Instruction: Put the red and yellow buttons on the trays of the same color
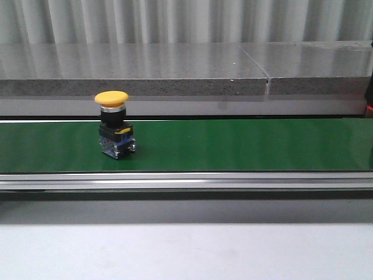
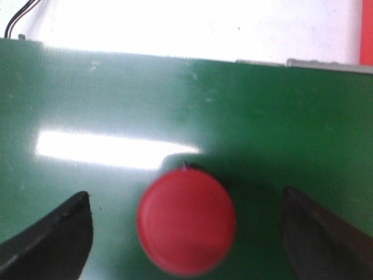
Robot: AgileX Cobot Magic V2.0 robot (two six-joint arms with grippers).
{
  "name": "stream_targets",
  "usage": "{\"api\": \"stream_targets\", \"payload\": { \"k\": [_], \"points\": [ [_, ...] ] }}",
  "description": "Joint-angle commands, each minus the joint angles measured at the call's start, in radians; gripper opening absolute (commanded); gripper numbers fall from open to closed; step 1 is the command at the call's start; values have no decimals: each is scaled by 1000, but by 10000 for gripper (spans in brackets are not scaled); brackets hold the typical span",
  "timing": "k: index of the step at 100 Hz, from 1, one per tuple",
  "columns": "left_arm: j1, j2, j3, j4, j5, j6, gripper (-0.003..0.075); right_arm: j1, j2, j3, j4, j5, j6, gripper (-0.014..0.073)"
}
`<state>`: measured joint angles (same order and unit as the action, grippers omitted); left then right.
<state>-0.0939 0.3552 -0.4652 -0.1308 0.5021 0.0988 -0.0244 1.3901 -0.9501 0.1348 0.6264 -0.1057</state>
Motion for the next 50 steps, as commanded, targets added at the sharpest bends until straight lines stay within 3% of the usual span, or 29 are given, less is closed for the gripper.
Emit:
{"api": "stream_targets", "payload": {
  "k": [1,18,25,50],
  "points": [
    [-9,9,-26,-13,-68,-3,-20,-4,10,-52,5,-32,-12,575],
    [-9,9,-26,-13,-68,-3,-20,-4,45,-64,5,35,-12,251],
    [-9,9,-26,-13,-68,-3,-20,-4,45,-72,5,38,-12,164],
    [-9,9,-26,-13,-68,-3,-20,-67,46,-231,5,128,-12,141]
  ]
}}
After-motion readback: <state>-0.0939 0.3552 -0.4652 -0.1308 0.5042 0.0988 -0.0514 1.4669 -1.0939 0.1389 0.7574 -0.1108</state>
